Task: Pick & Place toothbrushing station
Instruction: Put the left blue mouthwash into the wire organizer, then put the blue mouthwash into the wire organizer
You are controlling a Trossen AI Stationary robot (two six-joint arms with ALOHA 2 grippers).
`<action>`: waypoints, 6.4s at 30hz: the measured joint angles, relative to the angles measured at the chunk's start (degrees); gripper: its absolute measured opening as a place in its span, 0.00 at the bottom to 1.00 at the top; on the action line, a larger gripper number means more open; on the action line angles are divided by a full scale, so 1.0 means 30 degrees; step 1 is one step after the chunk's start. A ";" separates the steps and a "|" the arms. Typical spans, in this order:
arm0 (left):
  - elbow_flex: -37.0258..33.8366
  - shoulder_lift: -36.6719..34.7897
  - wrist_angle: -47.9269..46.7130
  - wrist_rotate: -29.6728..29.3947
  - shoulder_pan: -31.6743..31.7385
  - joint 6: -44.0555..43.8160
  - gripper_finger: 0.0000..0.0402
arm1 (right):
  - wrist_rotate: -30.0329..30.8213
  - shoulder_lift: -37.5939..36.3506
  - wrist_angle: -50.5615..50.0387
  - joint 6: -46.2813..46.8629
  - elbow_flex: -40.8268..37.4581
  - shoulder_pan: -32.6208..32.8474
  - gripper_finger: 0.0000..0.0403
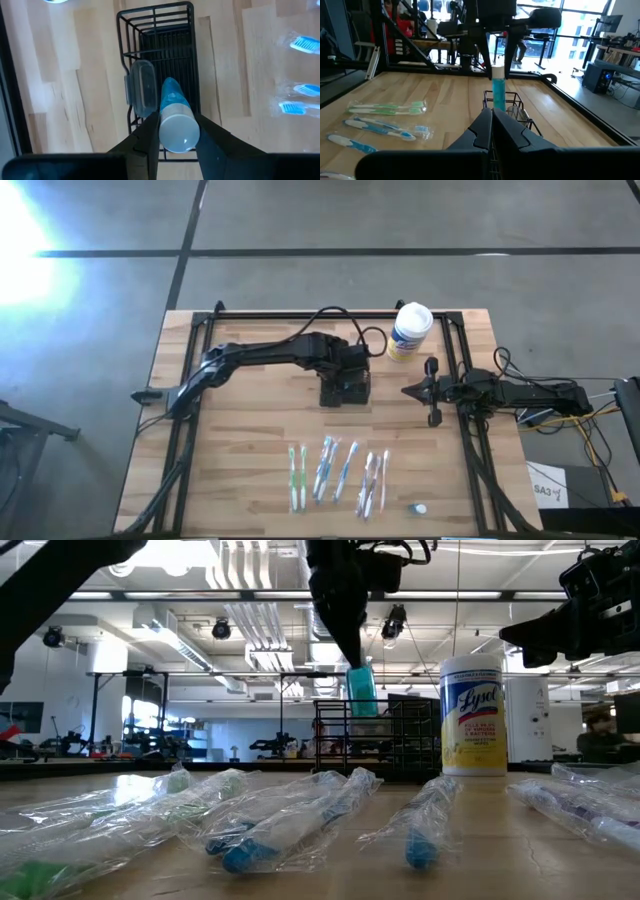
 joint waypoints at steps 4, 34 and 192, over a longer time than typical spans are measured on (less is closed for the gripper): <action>-0.0007 0.0312 0.0415 0.0000 0.0007 0.0161 0.25 | 0.0000 0.0000 0.0004 -0.0002 0.0000 0.0000 0.02; -0.0029 0.2673 0.0912 0.0631 0.0179 0.0530 0.25 | 0.0000 0.0007 0.0004 -0.0007 0.0000 0.0000 0.02; -4.3138 -3.3507 3.4222 0.0175 0.0437 -0.8543 0.03 | -0.1354 1.3032 -1.9733 0.7480 2.0178 0.4812 0.02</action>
